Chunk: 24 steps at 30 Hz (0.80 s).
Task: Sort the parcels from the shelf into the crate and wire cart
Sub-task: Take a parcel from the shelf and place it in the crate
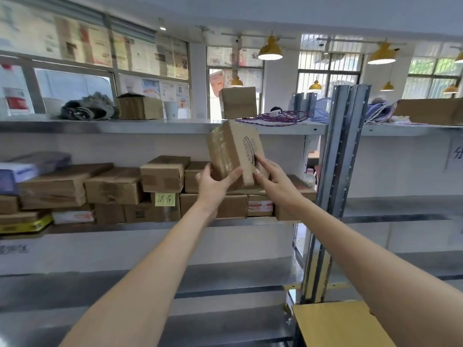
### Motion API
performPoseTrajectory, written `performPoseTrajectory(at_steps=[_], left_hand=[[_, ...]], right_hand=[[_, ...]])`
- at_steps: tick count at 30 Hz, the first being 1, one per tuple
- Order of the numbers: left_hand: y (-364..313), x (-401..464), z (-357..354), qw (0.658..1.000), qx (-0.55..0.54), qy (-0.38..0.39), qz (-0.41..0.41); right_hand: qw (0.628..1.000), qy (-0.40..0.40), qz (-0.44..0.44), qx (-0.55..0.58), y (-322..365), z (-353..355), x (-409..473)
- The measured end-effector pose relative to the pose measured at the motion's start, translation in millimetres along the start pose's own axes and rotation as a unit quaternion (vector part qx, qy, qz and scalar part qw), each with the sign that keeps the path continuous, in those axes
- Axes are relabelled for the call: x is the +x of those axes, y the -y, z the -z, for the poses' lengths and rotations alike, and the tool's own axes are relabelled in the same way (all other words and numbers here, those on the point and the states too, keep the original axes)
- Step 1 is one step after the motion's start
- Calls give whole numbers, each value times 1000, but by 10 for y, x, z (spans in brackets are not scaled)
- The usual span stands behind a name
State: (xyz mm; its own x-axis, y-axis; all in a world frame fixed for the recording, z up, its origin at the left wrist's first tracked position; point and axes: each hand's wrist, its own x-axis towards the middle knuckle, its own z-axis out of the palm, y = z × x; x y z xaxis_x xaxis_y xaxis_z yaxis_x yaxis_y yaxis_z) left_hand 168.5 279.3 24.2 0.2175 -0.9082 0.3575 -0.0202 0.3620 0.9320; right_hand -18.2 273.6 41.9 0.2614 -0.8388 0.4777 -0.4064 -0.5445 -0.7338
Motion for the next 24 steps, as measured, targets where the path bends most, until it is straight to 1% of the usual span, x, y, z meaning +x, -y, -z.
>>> performPoseTrajectory(at_steps=[3, 6, 8, 12, 17, 20, 22, 24], left_hand=[[-111, -63, 229, 998, -54, -31, -16], [-200, -120, 411, 991, -117, -68, -15], [-237, -163, 563, 987, -130, -88, -14], [-285, -284, 903, 985, -111, -127, -32], [-286, -494, 1309, 985, -93, -143, -13], [-318, -639, 1522, 983, -34, -176, -32], [-344, -706, 1661, 982, -16, -184, -34], [-365, -759, 1830, 980, 3, -198, -30]], right_hand=[[997, 28, -25, 73, 131, -197, 42], [991, 59, -10, 118, 247, -387, 92], [989, 72, -7, 132, 335, -529, 148], [984, 97, 31, 149, 447, -804, 218], [967, 131, 66, 208, 602, -1149, 176], [959, 141, 54, 239, 713, -1349, 136], [956, 149, 41, 251, 759, -1487, 135], [953, 160, 47, 254, 842, -1634, 128]])
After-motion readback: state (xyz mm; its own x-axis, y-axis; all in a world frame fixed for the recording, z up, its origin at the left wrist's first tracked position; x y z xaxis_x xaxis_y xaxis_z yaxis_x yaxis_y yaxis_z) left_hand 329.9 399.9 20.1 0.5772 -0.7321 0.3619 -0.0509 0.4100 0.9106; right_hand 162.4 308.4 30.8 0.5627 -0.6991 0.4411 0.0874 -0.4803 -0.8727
